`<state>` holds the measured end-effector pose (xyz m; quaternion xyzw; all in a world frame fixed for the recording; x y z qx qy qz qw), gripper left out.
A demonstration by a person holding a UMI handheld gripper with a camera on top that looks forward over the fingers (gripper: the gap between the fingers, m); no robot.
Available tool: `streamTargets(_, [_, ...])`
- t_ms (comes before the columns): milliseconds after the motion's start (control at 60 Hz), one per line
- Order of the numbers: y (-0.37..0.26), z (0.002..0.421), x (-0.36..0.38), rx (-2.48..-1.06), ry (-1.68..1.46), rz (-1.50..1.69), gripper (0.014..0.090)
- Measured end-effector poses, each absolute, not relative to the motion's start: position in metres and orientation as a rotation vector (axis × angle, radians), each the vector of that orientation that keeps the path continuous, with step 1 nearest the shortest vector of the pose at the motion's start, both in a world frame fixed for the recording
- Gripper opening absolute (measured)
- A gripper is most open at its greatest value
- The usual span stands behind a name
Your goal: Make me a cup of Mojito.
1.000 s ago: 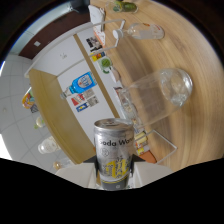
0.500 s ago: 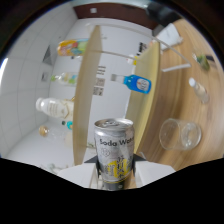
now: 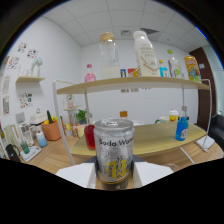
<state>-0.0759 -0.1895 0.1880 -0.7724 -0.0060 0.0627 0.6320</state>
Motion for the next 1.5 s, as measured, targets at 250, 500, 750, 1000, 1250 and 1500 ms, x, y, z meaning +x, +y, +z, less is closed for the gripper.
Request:
streamTargets(250, [-0.182,0.102,-0.087,-1.889,-0.053,0.134,0.0507])
streamTargets(500, [-0.184,0.064,-0.092,-1.944,-0.049,0.150,0.0508])
streamTargets(750, [-0.193,0.064,-0.095,-1.909,-0.108,0.112,0.0528])
streamTargets(1000, [-0.208,0.059,-0.092,-1.958,-0.099,0.069,0.0592])
streamTargets(1250, [-0.244,0.092,-0.096,-2.025,-0.059,0.064,0.0849])
streamTargets(1500, [-0.318,0.138,-0.095,-2.058,-0.020,0.049,0.0857])
